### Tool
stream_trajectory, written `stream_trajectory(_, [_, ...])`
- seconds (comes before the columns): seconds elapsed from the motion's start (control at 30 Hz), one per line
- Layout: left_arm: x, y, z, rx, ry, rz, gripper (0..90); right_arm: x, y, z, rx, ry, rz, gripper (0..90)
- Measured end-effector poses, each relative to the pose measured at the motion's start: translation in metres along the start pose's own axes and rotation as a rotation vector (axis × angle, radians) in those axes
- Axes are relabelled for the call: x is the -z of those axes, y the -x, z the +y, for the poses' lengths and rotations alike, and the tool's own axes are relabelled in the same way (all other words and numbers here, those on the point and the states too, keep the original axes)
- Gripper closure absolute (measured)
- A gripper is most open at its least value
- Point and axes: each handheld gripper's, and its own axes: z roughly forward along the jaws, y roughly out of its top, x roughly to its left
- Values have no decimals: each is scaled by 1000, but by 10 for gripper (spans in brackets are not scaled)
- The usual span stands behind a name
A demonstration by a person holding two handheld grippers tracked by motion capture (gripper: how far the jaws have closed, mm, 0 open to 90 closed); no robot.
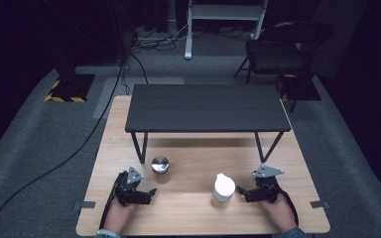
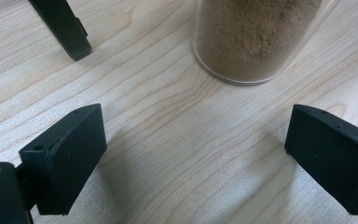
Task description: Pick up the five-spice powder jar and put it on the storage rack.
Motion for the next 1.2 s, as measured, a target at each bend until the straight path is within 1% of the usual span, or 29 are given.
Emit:
stream_trajectory(0.57, [0, 0, 0, 0, -1, -1, 49, -1, -2, 1, -15, -1, -18, 32])
stream_trajectory(0.7, [0, -1, 0, -7, 1, -5, 46, -1, -2, 1, -17, -1, -20, 32])
stream_trajectory(0.77, [0, 0, 0, 2, 1, -4, 48, -2, -3, 2, -22, 0, -21, 32])
stream_trajectory(0.8, [1, -2, -1, 14, 10, -14, 50, -2, -3, 2, -21, 0, -22, 32])
stream_trajectory(0.83, [1, -4, -4, 31, 33, -26, 51, -2, -3, 2, -21, 0, -23, 32])
stream_trajectory(0.9, [4, -6, -12, 44, 89, -36, 50, -2, -3, 2, -21, 0, -23, 32])
stream_trajectory(1.0, [8, -7, -16, 64, 140, -52, 50, -2, -3, 2, -21, 0, -23, 32])
stream_trajectory(1.03, [9, -6, -19, 64, 163, -54, 47, -2, -3, 2, -21, 0, -23, 32])
stream_trajectory(1.07, [11, -6, -21, 52, 192, -57, 47, -2, -3, 2, -21, 0, -23, 32])
stream_trajectory(1.13, [15, -4, -27, 40, 259, -60, 48, -2, -3, 2, -21, 0, -23, 32])
stream_trajectory(1.17, [16, -3, -32, 41, 302, -65, 48, -2, -3, 2, -21, 0, -23, 32])
stream_trajectory(1.2, [16, -5, -39, 45, 363, -87, 47, -2, -3, 2, -21, 0, -23, 32])
